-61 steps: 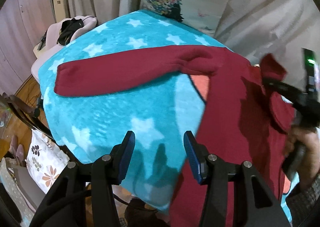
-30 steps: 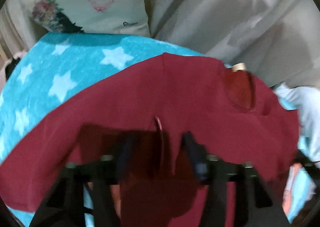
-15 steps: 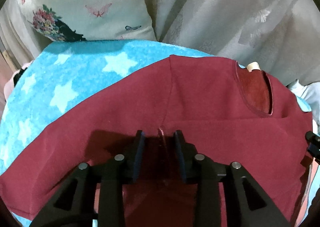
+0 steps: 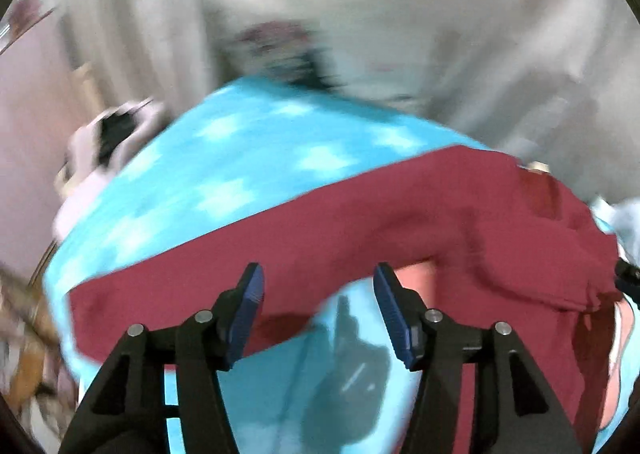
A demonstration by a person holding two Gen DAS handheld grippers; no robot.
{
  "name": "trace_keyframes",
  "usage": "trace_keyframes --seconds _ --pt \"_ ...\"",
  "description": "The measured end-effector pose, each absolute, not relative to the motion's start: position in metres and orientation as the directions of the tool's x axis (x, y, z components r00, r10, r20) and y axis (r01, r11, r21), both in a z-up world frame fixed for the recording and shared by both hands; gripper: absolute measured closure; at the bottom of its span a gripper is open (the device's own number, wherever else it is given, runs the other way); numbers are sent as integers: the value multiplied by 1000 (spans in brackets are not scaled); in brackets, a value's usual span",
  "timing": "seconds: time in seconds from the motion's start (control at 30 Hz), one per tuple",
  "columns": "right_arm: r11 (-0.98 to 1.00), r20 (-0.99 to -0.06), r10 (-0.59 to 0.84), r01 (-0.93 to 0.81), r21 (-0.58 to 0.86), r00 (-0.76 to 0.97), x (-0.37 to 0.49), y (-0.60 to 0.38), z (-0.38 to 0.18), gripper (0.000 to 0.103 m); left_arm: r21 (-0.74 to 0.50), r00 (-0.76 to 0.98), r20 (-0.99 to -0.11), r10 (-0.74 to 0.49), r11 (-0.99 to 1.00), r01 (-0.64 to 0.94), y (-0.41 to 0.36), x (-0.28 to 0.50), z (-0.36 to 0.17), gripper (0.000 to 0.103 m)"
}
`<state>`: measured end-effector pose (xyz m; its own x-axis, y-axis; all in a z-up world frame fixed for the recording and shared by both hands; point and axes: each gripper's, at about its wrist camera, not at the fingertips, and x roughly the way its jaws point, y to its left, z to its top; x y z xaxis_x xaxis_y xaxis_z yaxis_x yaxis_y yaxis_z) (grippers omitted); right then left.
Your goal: Fold small clothes
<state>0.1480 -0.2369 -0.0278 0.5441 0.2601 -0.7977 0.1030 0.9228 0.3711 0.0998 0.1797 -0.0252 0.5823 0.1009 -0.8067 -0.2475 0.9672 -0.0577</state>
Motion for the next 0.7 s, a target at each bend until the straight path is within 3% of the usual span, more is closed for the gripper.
trace_keyframes --seconds 0.13,0.23,0.33,0.4,0.5,0.57,0.6,0.63,0.7 --pt "937 -813 334 -72 342 476 155 -161 -36 50 -113 532 -828 175 879 -464 261 60 -37 47" --pt "929 -826 369 -139 343 426 152 -123 -48 50 -188 495 -855 156 797 -574 316 38 -52 46" --pt "920 -839 391 -191 342 380 148 -91 -59 50 -244 489 -863 124 746 -620 348 33 -64 45" --pt "916 -844 397 -218 338 359 143 -73 -64 50 -209 468 -869 159 741 -639 358 38 -71 37" --pt "913 -854 396 -244 327 337 145 -51 -71 50 -202 455 -879 140 756 -623 360 47 -83 35" --pt "912 -859 394 -258 320 327 145 -39 -75 50 -214 464 -878 114 775 -594 356 51 -88 50" --pt "912 -860 392 -262 316 326 145 -33 -76 50 -208 466 -878 109 791 -576 353 54 -88 85" --pt "912 -861 390 -267 312 325 145 -29 -77 50 -213 464 -881 93 796 -566 352 57 -89 93" --pt "911 -862 387 -277 305 326 146 -20 -78 50 -245 485 -871 73 793 -558 351 53 -82 94"
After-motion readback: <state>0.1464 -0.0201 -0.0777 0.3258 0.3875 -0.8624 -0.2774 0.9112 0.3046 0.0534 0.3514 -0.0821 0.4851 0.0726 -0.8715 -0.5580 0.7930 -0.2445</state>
